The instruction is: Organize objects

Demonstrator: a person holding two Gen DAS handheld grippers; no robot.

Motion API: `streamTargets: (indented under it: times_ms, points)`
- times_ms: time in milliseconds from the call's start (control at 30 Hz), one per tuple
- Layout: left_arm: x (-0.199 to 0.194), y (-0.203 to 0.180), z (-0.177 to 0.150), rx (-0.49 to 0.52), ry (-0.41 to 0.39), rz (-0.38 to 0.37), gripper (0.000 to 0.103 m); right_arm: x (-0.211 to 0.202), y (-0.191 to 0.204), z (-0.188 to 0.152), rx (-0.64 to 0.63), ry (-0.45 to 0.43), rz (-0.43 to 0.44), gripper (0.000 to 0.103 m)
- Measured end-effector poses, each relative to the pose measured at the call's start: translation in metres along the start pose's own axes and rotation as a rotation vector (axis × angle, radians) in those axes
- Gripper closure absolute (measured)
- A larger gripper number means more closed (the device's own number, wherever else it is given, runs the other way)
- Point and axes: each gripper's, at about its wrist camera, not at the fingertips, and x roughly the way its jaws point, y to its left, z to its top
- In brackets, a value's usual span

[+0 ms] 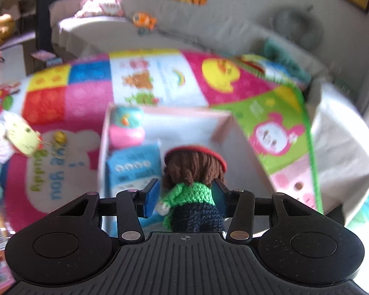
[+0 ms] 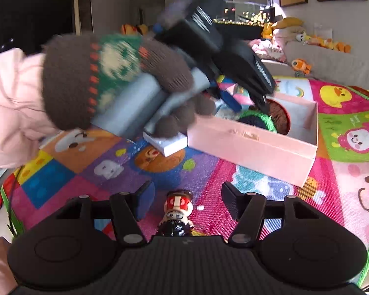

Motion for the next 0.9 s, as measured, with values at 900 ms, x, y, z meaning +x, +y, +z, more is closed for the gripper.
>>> streamTargets:
  times_ms: [900]
  points:
    - [-0.159,0.146,-0.152,-0.220,-0.186,0.057,0.053,0.074,-0.069,0.179,-0.192,-0.078,-0.316,0.036]
